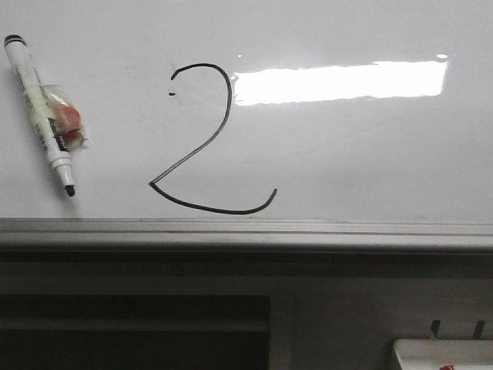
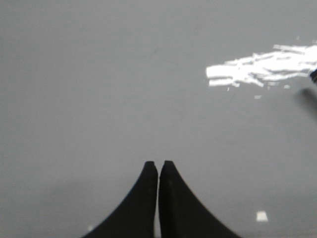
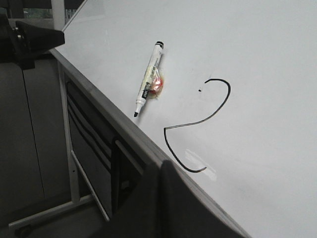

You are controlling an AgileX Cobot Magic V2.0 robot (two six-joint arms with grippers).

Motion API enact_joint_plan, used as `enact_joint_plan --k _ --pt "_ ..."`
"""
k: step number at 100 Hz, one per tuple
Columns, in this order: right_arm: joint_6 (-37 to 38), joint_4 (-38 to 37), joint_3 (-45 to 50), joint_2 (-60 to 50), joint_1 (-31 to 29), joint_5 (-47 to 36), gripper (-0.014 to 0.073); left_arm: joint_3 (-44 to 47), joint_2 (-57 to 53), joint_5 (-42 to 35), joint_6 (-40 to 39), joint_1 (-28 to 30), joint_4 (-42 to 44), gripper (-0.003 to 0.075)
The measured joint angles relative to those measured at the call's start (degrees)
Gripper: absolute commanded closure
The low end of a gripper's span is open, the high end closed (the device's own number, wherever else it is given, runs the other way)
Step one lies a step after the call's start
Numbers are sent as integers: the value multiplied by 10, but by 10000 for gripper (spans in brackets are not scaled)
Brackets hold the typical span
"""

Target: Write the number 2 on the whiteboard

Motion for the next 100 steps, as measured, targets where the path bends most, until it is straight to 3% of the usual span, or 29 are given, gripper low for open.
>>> enact_joint_plan --k 17,26,100 --pt "0 0 0 0 0 0 654 0 0 126 0 1 -21 741" --pt "0 0 0 0 0 -1 654 0 0 152 0 1 -21 741" --pt "0 0 0 0 0 -1 654 0 0 152 0 1 -25 741"
